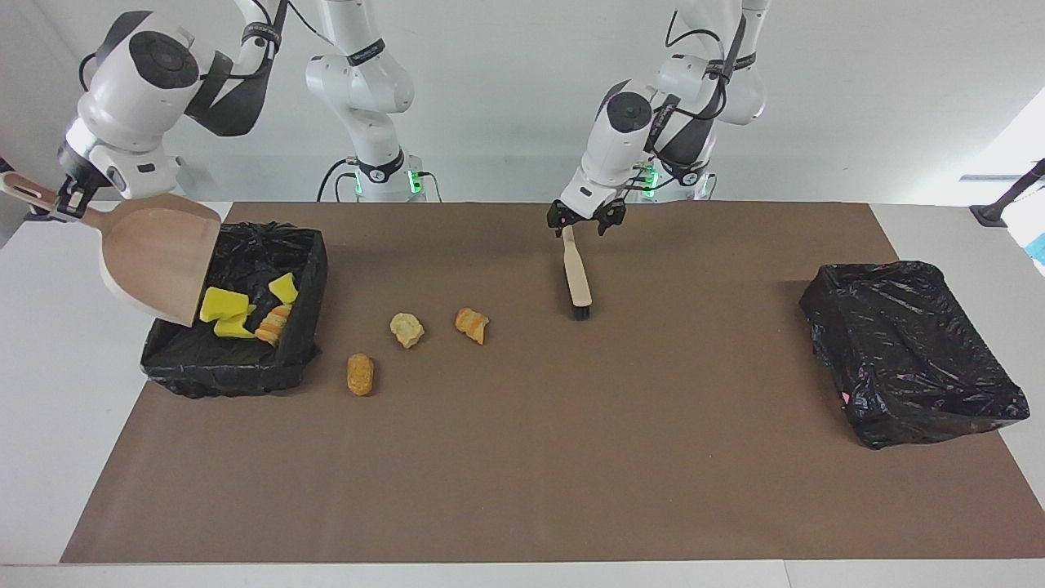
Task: Sweep and dump trash in bin
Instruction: 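Tip the dustpan over the black bag with the right gripper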
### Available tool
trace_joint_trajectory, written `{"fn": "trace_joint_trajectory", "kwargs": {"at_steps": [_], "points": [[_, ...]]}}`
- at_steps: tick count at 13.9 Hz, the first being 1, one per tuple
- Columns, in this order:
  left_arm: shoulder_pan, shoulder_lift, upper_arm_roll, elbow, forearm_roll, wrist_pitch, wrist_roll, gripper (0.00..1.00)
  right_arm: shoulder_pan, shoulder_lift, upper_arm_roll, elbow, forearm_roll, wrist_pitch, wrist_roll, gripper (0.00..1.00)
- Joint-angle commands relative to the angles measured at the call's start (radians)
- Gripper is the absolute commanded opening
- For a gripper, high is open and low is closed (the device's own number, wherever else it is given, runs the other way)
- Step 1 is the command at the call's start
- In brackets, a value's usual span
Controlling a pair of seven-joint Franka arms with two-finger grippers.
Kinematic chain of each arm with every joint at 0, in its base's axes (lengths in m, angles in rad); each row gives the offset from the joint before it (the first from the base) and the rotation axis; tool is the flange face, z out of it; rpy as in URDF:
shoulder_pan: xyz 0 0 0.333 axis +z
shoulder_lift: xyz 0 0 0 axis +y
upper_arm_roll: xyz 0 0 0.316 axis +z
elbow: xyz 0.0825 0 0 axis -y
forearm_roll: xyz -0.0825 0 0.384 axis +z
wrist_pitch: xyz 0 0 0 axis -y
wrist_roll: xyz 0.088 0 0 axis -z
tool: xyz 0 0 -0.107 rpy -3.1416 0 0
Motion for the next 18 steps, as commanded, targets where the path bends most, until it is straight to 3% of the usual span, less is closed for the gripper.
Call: {"fn": "trace_joint_trajectory", "kwargs": {"at_steps": [1, 5, 8, 12, 16, 18], "points": [[0.131, -0.058, -0.003, 0.067, 0.018, -0.076, 0.088, 1.0, -0.004, -0.01, 0.012, 0.02, 0.018, -0.034, -0.022, 0.0], [0.323, -0.052, -0.003, 0.102, 0.027, -0.145, 0.324, 1.0, 0.035, 0.001, 0.012, 0.022, 0.328, -0.031, 0.017, 0.0], [0.427, -0.055, -0.002, 0.104, 0.055, -0.163, 0.483, 1.0, 0.127, 0.004, 0.012, 0.022, 0.5, -0.032, 0.062, 0.0], [0.566, -0.044, -0.003, 0.172, 0.122, -0.264, 0.675, 1.0, 0.274, 0.065, 0.012, 0.024, 0.608, -0.02, 0.449, 0.0], [0.598, 0.051, -0.002, 0.448, 0.124, -0.467, 0.702, 1.0, 0.414, 0.143, 0.012, 0.037, 0.623, 0.023, 0.899, 0.0], [0.601, 0.056, 0.0, 0.519, 0.124, -0.487, 0.711, 1.0, 0.475, 0.204, 0.012, 0.071, 0.647, 0.049, 1.1, 0.0]]}}
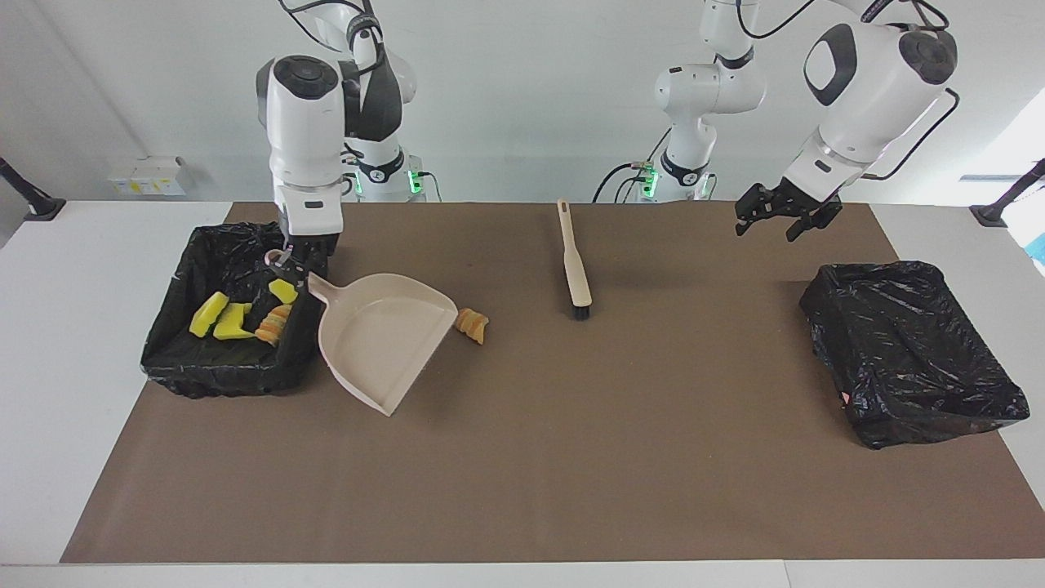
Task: Sweep and dump trash in bin
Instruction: 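Tip the dustpan over the black bag with the right gripper, then return the empty dustpan to the mat center with the right gripper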
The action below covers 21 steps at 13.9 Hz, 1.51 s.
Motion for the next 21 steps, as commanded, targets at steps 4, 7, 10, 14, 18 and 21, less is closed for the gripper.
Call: {"fn": "trace_joint_trajectory", "kwargs": {"at_steps": [4, 7, 10, 14, 18, 21], "points": [[0.011, 0.089, 0.002, 0.273, 0.024, -0.157, 0.017, 1.0, 0.137, 0.18, -0.007, 0.155, 0.109, 0.057, 0.518, 0.0], [0.01, 0.099, 0.004, 0.274, 0.044, -0.126, 0.02, 1.0, 0.219, 0.284, -0.007, 0.254, 0.22, 0.046, 0.781, 0.0], [0.011, 0.094, 0.004, 0.26, 0.049, -0.124, 0.026, 1.0, 0.265, 0.398, 0.002, 0.366, 0.229, 0.045, 0.972, 0.0], [0.013, 0.088, 0.005, 0.255, 0.05, -0.153, 0.061, 1.0, 0.351, 0.614, 0.002, 0.648, 0.226, 0.003, 1.136, 0.0], [0.014, 0.091, 0.005, 0.258, 0.05, -0.142, 0.06, 1.0, 0.417, 0.684, -0.002, 0.713, 0.223, -0.011, 1.262, 0.0], [0.025, 0.079, 0.007, 0.231, 0.049, -0.141, 0.066, 1.0, 0.46, 0.676, 0.007, 0.712, 0.229, -0.104, 1.326, 0.0]]}}
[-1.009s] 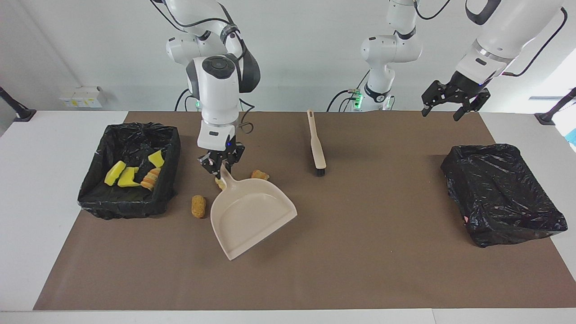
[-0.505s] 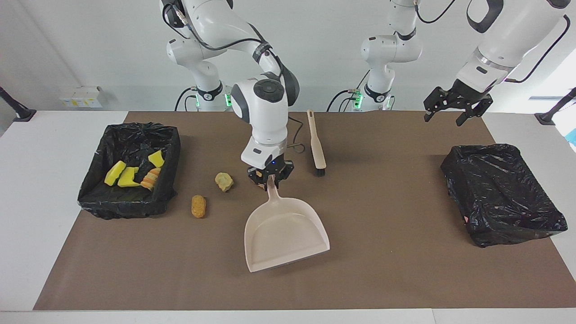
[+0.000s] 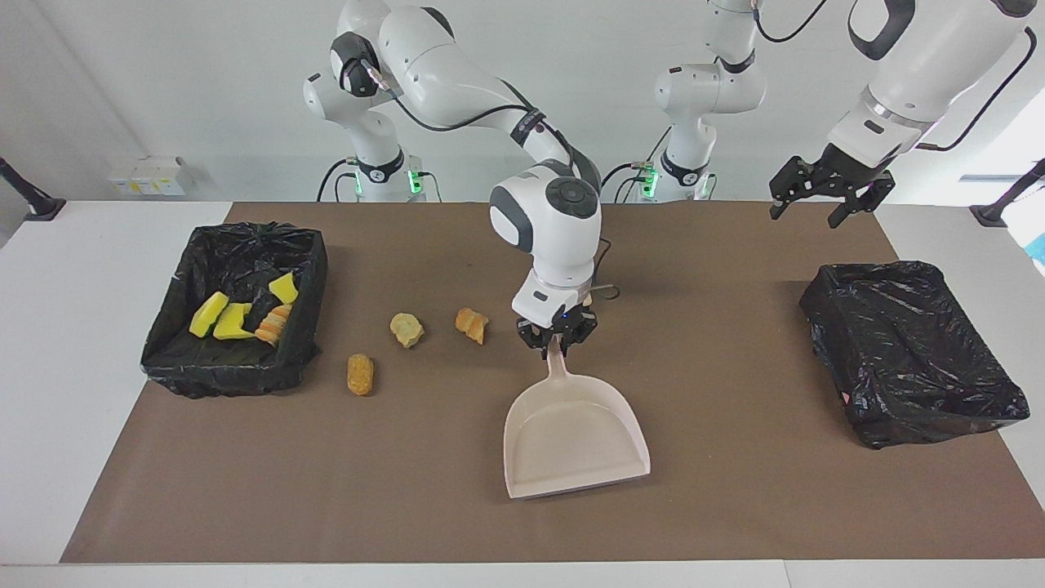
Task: Sweep and dump trash in bin
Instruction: 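Return the empty dustpan to the mat center with the right gripper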
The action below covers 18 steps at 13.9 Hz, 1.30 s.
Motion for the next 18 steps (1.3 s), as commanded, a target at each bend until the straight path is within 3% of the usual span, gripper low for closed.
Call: {"fn": "trace_joint_trajectory", "kwargs": {"at_steps": [1, 5, 7, 11, 14, 15, 16, 18], "points": [[0.018, -0.013, -0.004, -0.012, 0.015, -0.012, 0.02, 1.0, 0.055, 0.01, -0.004, 0.038, 0.024, -0.065, 0.091, 0.0], [0.015, 0.004, -0.004, 0.014, 0.02, 0.003, 0.014, 1.0, 0.068, 0.027, 0.004, 0.037, 0.029, -0.051, 0.177, 0.0], [0.015, 0.004, -0.004, 0.018, 0.017, 0.003, 0.013, 1.0, 0.066, 0.027, 0.005, 0.032, 0.03, -0.038, 0.185, 0.08], [0.015, 0.002, -0.004, 0.011, 0.015, 0.004, 0.015, 1.0, 0.066, 0.041, 0.004, 0.022, 0.052, 0.013, 0.186, 0.08], [0.01, 0.002, -0.004, 0.011, 0.014, 0.02, 0.01, 1.0, 0.065, 0.038, 0.005, 0.017, 0.056, 0.015, 0.186, 0.36], [0.01, 0.002, -0.004, 0.011, 0.014, 0.02, 0.01, 1.0, 0.065, 0.033, 0.004, 0.017, 0.04, 0.012, 0.185, 0.94], [0.01, 0.002, -0.004, 0.011, 0.014, 0.03, 0.006, 1.0, 0.068, 0.024, 0.004, 0.017, 0.041, 0.009, 0.183, 1.0], [0.004, 0.005, -0.004, 0.006, 0.008, 0.095, -0.02, 1.0, 0.054, -0.017, 0.005, 0.003, 0.058, -0.005, 0.185, 1.0]]}}
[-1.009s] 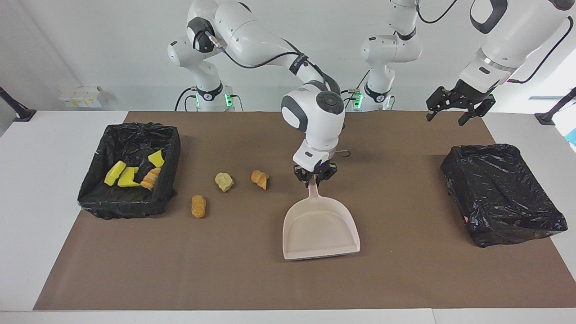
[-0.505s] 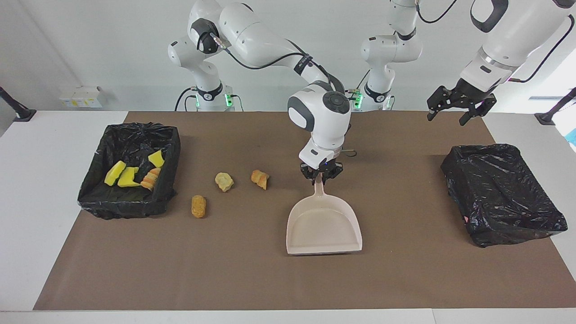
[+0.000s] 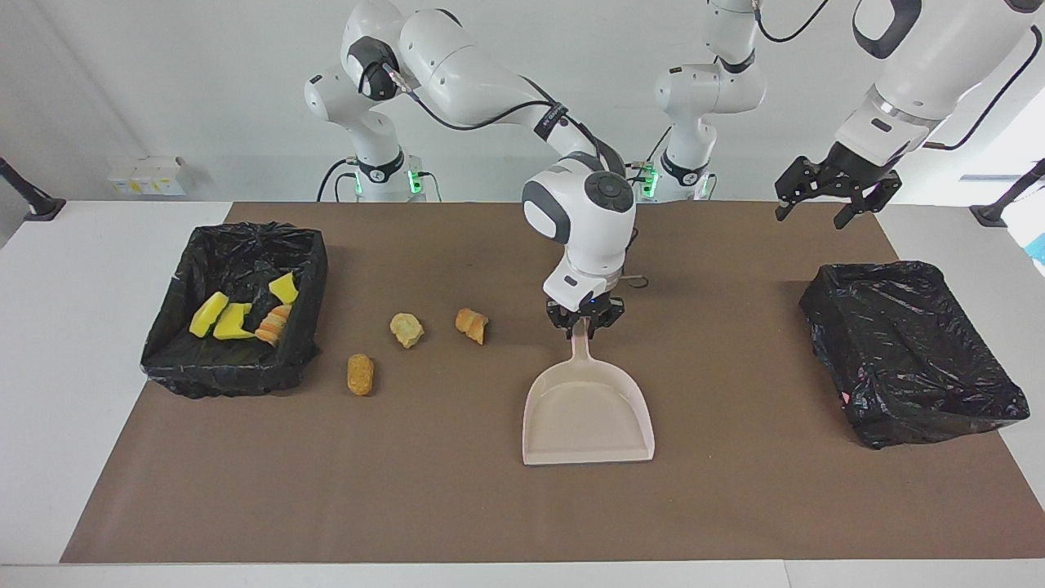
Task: Sweep and dump trash in bin
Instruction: 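Return the empty dustpan to the mat center with the right gripper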
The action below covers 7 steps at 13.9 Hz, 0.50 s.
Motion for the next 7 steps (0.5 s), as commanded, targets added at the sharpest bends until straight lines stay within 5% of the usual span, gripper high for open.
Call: {"fn": "trace_joint_trajectory", "kwargs": {"at_steps": [1, 7], "points": [[-0.004, 0.008, -0.006, 0.002, 0.003, 0.082, -0.047, 1.0, -0.017, -0.086, 0.008, -0.063, 0.029, -0.003, 0.017, 1.0], [-0.115, 0.121, -0.015, 0.017, 0.0, 0.325, -0.331, 1.0, 0.022, -0.362, 0.012, -0.408, 0.029, 0.087, 0.118, 1.0]]}}
